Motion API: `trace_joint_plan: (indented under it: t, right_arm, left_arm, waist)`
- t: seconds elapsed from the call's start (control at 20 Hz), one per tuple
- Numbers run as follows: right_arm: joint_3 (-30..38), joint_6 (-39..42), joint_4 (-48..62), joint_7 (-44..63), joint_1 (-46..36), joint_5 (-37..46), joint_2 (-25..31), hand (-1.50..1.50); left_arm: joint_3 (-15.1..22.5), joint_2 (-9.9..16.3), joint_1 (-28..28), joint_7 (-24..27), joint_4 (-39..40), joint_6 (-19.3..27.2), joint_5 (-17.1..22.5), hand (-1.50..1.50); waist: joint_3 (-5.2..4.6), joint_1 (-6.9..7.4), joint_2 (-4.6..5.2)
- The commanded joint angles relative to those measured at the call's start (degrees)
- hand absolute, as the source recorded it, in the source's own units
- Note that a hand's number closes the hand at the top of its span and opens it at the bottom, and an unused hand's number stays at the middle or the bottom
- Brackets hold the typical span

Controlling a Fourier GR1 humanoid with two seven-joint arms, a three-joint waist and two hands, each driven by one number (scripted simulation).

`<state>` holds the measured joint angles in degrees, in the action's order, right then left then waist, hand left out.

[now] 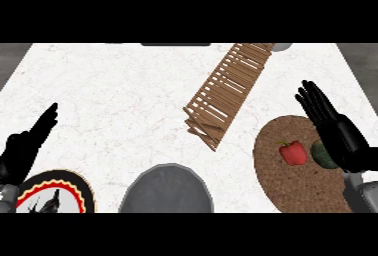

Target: Pick the bell pepper from the placemat and place it in the tiered shelf

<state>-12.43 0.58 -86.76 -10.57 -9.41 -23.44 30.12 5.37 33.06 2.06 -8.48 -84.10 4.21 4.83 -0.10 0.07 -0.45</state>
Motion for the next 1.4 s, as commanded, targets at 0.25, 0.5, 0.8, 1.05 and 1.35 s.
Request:
trace_joint_plan:
  t: [0.25,0.5,0.8,1.05,1.35]
  right_arm:
    - [-7.7,22.0,-2.3,-5.6,-9.2,1.5,4.7,1.50]
    - [4.0,29.4,11.7,-6.7,-11.8,-10.4,5.9,-1.50]
    - [3.9,44.9,9.1,-14.2,-11.1,-4.4,15.0,-1.50]
    - [1.2,46.5,0.7,-14.7,-13.6,10.0,24.6,-1.50]
    - [-0.3,35.8,-15.2,-9.9,-13.8,26.4,29.7,-1.50]
  left_arm:
    - [-3.2,-11.4,5.6,3.2,-8.1,8.4,4.7,0.00]
    - [-1.2,-15.9,3.4,2.2,-10.1,11.7,3.4,0.00]
    - [-1.0,-15.8,1.3,-1.2,-14.4,12.5,2.7,0.00]
    - [-2.9,-14.7,2.1,1.5,-10.6,10.7,3.5,0.00]
    - [-1.7,-16.4,0.6,0.6,-12.6,12.5,2.5,0.00]
  waist:
    - [0.12,2.82,0.46]
    - [0.19,1.25,0.69]
    - [0.16,0.26,0.19]
    - [0.11,-0.38,0.19]
    - [0.12,-1.35,-0.35]
